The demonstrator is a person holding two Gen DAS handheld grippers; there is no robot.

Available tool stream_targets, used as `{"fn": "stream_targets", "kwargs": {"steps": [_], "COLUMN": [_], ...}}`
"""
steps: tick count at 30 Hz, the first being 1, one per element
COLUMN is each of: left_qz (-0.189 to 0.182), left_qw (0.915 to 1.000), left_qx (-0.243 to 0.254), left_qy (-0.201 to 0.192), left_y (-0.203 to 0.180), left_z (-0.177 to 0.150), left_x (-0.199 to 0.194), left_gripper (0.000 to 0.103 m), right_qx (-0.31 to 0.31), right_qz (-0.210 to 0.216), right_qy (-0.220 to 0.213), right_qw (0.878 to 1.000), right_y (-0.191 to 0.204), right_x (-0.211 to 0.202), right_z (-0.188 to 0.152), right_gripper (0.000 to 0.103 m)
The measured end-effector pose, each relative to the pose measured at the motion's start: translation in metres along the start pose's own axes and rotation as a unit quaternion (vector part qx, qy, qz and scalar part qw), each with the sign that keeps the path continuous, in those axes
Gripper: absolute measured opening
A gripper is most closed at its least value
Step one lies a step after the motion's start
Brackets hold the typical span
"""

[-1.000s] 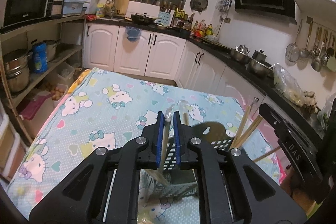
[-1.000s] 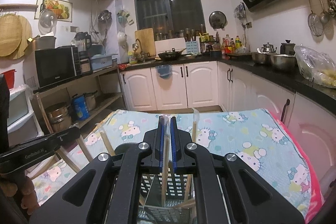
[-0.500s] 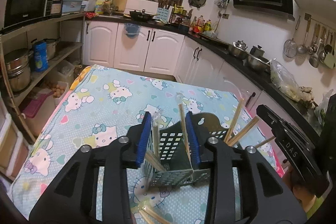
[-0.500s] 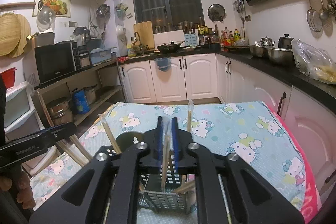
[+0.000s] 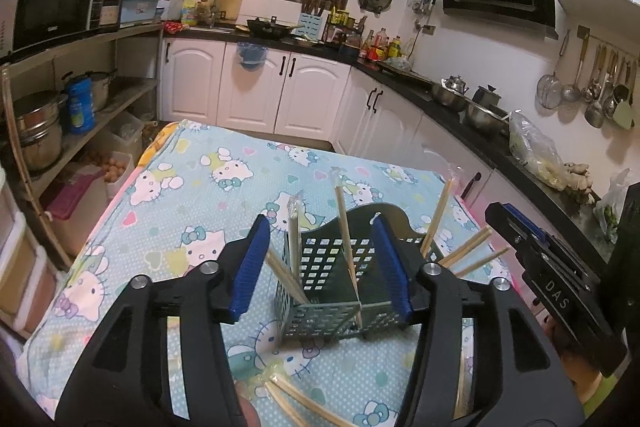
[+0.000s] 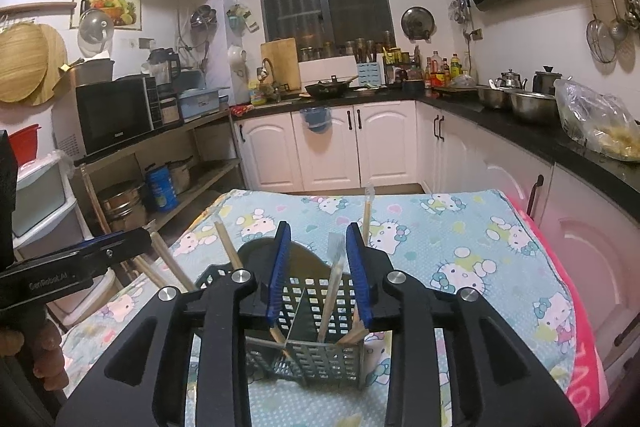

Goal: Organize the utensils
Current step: 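Open both grippers to release the chopsticks into the green caddy, then withdraw both open grippers from the caddy toward the wrapped chopstick pile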

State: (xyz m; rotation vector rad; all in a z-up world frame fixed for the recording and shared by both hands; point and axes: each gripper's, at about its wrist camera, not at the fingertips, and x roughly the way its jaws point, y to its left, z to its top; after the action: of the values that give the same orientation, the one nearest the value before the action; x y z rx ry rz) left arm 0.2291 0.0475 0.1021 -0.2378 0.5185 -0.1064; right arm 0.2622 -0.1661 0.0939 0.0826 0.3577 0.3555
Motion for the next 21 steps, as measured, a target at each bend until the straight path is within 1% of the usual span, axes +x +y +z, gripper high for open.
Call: {"fn": "stream_targets", "kwargs": {"steps": [4,5,8,10,12,14,21], "left_qz": [-0.001,-0.001,-0.001,-0.002,-0.003,-0.002,-0.002], "left_qw": [1.0,1.0,1.0,1.0,1.0,1.0,1.0], "left_qx": [0.0,0.0,-0.001,-0.002,-0.003,-0.004,-0.004], "left_qy": [0.002,0.001,0.002,0.001,0.001,0.001,0.006], "left_y": [-0.002,-0.002,-0.002,-0.001,-0.001,0.0,-0.001], "left_z": [-0.002,-0.002,-0.002,-0.003,-0.006,-0.009,-0.017], "left_x": [-0.006,-0.006,-0.007,-0.009,-0.013,-0.017,-0.026], "left_gripper": [0.05,0.053,0.055,0.059,0.062,0.063,0.074], "right_qx": [-0.001,-0.001,-0.001,-0.001,-0.001,-0.003,-0.004], "right_qz": [0.0,0.0,-0.001,0.0,-0.001,-0.002,-0.003], "right_qy": [-0.001,-0.001,-0.001,0.0,0.0,0.002,0.001], "right_qw": [1.0,1.0,1.0,1.0,1.0,1.0,1.0], "right_y": [0.001,0.001,0.001,0.001,0.001,0.0,-0.002], "right_x": [-0.008,-0.009,-0.009,-0.011,-0.016,-0.02,-0.037], "right_z": [-0.001,-0.001,-0.001,-0.002,-0.003,-0.006,-0.011], "right_gripper": [0.032,0.032,0.032,0.033,0.033,0.033,0.037]}}
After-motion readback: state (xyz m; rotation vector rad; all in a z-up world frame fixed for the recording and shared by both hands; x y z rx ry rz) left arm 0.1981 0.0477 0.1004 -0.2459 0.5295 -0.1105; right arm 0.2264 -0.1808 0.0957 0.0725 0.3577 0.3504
